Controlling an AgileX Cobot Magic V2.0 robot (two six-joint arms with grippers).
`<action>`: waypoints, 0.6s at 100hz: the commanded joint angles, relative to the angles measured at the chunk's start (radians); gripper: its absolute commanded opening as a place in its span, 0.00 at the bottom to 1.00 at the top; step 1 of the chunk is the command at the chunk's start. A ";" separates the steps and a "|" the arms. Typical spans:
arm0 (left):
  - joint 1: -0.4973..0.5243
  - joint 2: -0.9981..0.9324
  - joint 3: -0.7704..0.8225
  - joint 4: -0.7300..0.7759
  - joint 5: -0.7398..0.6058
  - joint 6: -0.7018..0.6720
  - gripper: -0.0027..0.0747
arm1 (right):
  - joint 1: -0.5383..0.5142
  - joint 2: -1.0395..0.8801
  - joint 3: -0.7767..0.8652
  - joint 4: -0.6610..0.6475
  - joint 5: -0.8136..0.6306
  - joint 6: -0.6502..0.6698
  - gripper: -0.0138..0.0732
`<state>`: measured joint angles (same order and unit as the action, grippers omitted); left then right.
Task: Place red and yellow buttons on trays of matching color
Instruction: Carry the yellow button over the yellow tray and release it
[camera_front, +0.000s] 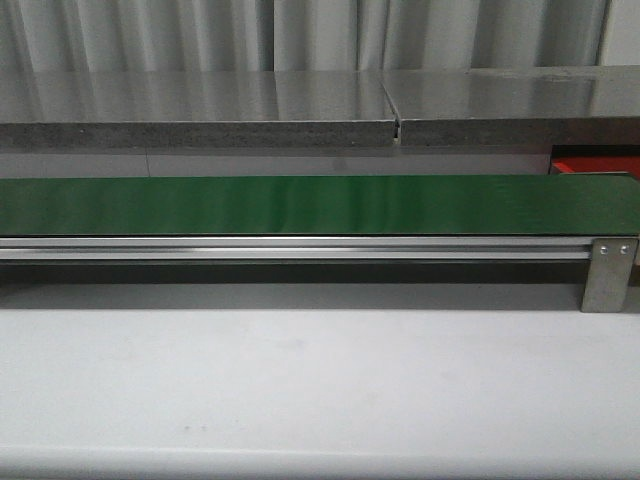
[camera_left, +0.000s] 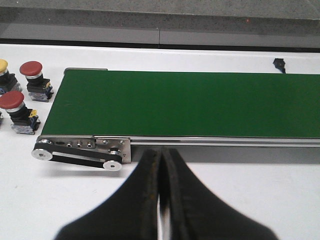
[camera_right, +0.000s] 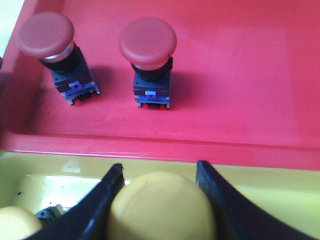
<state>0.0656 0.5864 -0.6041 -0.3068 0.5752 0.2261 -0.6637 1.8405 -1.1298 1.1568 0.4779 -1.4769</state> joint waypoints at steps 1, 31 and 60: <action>-0.006 -0.001 -0.026 -0.020 -0.071 -0.003 0.01 | -0.006 -0.020 -0.023 0.076 -0.005 -0.049 0.25; -0.006 -0.001 -0.026 -0.020 -0.071 -0.003 0.01 | -0.006 0.032 -0.023 0.116 -0.010 -0.098 0.25; -0.006 -0.001 -0.026 -0.020 -0.071 -0.003 0.01 | -0.006 0.062 -0.023 0.116 -0.007 -0.098 0.26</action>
<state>0.0656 0.5864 -0.6041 -0.3068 0.5752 0.2261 -0.6637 1.9416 -1.1318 1.2529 0.4623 -1.5628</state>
